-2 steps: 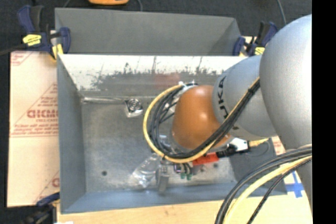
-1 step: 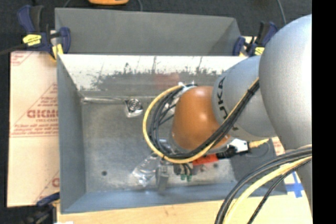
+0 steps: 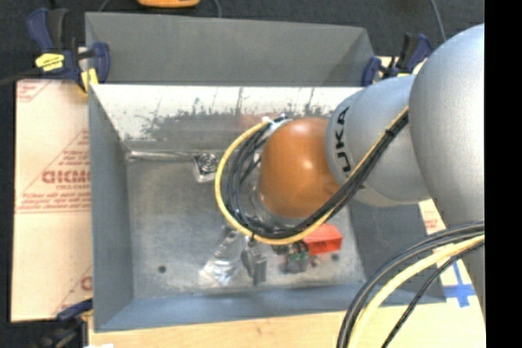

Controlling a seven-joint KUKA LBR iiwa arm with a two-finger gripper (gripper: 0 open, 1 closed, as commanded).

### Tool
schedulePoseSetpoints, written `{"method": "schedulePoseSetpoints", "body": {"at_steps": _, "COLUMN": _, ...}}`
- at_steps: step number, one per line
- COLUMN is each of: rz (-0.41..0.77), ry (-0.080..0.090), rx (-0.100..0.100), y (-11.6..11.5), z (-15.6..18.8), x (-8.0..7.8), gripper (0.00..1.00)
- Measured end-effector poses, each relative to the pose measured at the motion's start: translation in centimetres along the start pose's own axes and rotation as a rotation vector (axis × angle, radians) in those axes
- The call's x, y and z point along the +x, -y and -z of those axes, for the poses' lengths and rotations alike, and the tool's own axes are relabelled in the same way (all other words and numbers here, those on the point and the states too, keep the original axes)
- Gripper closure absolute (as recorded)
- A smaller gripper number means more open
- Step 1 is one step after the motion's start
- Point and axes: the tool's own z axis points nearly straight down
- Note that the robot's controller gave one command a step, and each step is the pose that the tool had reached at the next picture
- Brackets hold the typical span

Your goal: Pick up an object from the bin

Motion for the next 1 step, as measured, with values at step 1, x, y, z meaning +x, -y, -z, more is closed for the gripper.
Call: {"method": "schedulePoseSetpoints", "body": {"at_steps": 1, "rz": -0.007, "ry": 0.013, "rx": 0.000, "y": -0.67, "z": 10.16, "x": 1.24, "gripper": 1.00}}
